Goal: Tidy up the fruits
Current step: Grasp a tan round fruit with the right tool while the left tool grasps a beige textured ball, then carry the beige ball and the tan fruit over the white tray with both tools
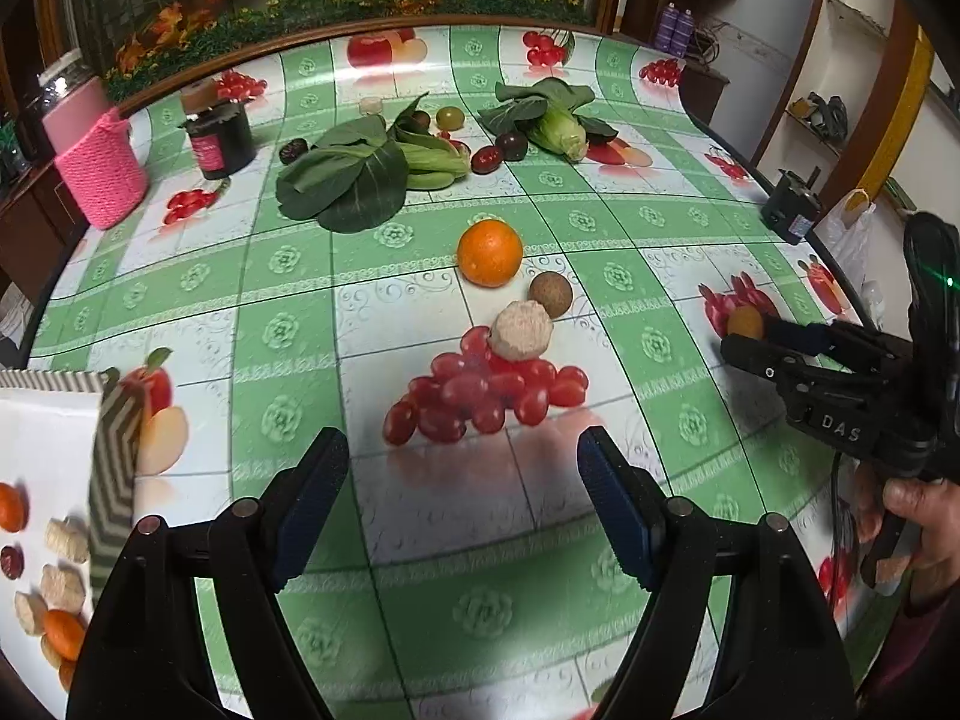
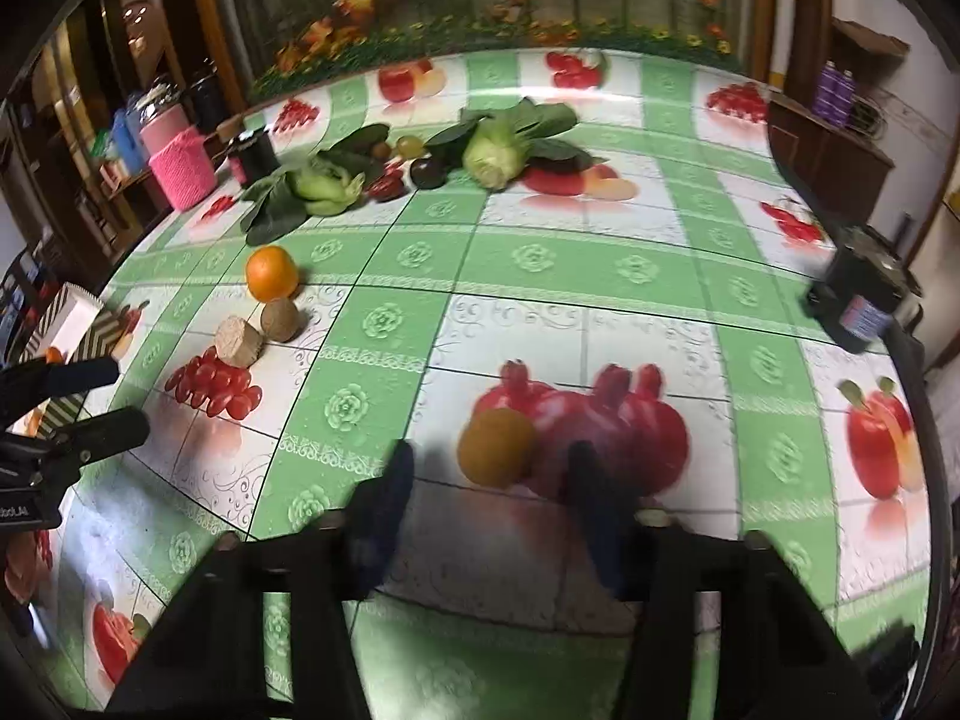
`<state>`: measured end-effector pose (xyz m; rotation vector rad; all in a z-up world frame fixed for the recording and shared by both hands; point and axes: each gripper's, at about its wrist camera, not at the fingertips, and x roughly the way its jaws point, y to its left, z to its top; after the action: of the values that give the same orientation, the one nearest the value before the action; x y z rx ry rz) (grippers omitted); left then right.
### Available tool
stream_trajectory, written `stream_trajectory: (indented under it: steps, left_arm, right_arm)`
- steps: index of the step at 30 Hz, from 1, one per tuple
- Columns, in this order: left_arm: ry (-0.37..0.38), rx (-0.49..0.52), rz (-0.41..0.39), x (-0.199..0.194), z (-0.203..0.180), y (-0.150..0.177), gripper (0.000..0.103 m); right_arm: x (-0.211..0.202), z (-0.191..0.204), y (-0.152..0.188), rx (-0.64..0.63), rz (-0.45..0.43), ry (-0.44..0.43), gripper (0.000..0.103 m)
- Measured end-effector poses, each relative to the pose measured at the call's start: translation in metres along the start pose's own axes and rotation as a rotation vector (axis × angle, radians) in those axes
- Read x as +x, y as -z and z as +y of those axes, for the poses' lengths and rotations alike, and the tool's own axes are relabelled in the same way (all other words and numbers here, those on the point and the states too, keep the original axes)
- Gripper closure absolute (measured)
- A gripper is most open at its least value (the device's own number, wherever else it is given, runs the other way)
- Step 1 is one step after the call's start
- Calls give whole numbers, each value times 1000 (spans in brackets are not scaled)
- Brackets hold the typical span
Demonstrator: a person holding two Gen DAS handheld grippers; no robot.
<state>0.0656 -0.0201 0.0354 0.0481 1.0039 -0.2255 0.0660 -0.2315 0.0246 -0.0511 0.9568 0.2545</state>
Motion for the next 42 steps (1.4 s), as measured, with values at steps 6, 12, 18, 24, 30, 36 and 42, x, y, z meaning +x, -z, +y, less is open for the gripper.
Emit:
stream_trajectory:
  steps: [6, 12, 18, 24, 30, 36, 42]
  left_arm:
    - [2, 6, 11, 15, -1, -11, 25]
    - [46, 4, 24, 31, -4, -23, 25]
    - [41, 10, 17, 43, -7, -31, 25]
    - [-9, 43, -8, 46, -11, -33, 74]
    - [0, 25, 2, 38, -2, -24, 78]
    - [-7, 19, -12, 16, 5, -7, 78]
    - [-1, 0, -14, -9, 12, 17, 78]
  right_arm:
    - [1, -7, 2, 18, -22, -18, 75]
    - [-1, -5, 4, 15, -24, -49, 75]
    - [-2, -6, 4, 15, -31, -56, 75]
    - [-1, -3, 4, 1, -26, -70, 75]
    - [-3, 4, 4, -10, -22, -82, 75]
    - [-17, 18, 6, -21, -39, -128, 75]
    - [-31, 46, 13, -45, -47, -167, 75]
